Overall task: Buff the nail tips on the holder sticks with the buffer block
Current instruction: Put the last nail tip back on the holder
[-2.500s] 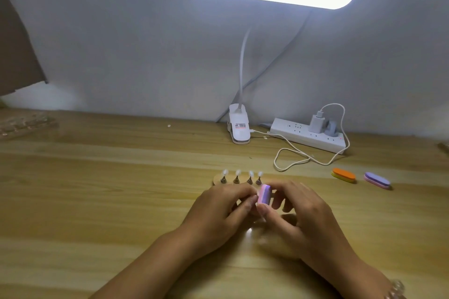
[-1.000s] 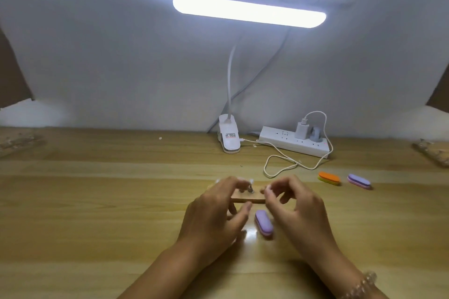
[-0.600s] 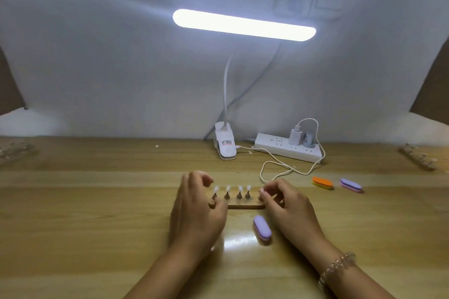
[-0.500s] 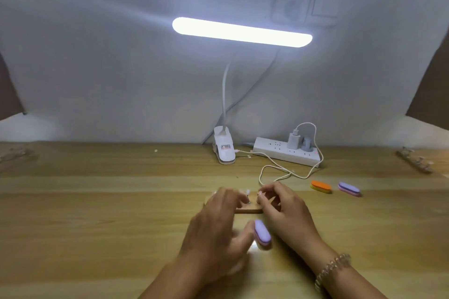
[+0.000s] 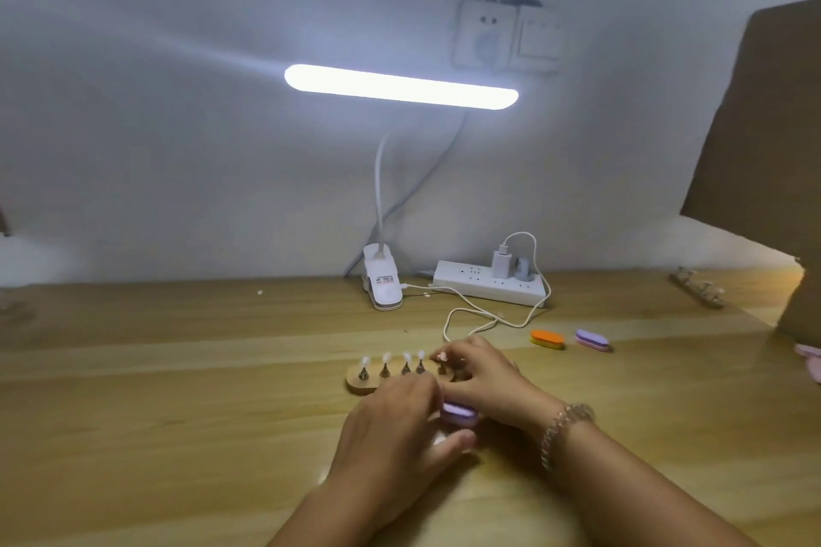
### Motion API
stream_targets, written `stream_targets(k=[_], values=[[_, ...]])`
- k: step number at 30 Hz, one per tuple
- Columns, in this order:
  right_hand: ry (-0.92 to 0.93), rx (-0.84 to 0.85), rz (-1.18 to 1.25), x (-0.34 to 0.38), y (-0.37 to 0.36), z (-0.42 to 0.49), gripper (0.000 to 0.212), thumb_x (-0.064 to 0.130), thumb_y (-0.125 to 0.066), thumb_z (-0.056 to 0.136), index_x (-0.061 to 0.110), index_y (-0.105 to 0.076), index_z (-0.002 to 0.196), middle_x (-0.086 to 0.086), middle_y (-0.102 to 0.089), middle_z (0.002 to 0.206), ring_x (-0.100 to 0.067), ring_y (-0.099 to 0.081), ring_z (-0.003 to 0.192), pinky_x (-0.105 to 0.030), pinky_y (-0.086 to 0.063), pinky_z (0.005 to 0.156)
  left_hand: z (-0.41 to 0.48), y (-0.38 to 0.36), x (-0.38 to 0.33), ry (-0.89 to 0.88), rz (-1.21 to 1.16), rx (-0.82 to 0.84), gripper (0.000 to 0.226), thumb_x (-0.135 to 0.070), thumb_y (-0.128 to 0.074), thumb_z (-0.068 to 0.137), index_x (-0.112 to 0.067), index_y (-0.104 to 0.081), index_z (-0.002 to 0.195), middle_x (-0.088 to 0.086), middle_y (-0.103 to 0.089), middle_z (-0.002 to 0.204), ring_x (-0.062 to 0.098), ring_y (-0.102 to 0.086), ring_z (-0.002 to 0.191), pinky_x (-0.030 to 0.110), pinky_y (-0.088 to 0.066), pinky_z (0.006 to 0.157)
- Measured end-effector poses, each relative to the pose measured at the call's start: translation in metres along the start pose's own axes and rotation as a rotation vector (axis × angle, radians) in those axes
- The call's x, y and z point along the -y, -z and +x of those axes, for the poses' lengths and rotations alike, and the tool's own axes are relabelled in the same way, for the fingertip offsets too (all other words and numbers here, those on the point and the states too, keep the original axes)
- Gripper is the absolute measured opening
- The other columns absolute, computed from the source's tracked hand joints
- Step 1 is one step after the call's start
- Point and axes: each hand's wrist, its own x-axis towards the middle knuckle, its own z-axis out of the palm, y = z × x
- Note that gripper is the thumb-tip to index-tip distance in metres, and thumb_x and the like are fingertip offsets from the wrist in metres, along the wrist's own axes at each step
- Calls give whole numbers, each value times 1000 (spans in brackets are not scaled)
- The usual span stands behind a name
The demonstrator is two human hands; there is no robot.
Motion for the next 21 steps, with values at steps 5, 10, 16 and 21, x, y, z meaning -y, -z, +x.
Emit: stream_targets(k=[5, 10, 16, 21], values=[[63, -52, 75, -1, 12, -7, 39, 38, -81, 75, 22, -67, 108, 5, -55, 106, -12, -59, 94, -35, -50, 91, -1, -1, -6, 74, -65, -23, 32, -62, -52, 85, -32, -40, 89, -17, -50, 93, 5, -47, 91, 22, -31, 67], [57, -266, 66, -34, 39, -47, 29, 39, -83, 71, 31, -64, 91, 16, -55, 96, -3, -53, 74, -15, -45, 73, -2, -5, -7, 36, -89, 10, 38, -71, -55, 81, -43, -45, 106, -27, -53, 103, -2, -48, 97, 13, -36, 71], [-312, -762, 135, -139, 121, -92, 30, 44, -82, 72, 28, -65, 90, 10, -64, 92, -7, -59, 78, -24, -44, 67, 7, -6, -7, 50, -137, 66, 41, -74, -52, 82, -60, -47, 120, -33, -46, 116, -10, -51, 98, 15, -44, 80], [-635, -883, 125, -215, 172, -71, 31, 41, -74, 78, 11, -67, 80, -10, -70, 82, -26, -61, 72, -33, -44, 63, 21, -12, -22, 181, -128, -7, 40, -81, -45, 75, -51, -50, 101, -29, -50, 106, -5, -56, 81, 12, -38, 64]])
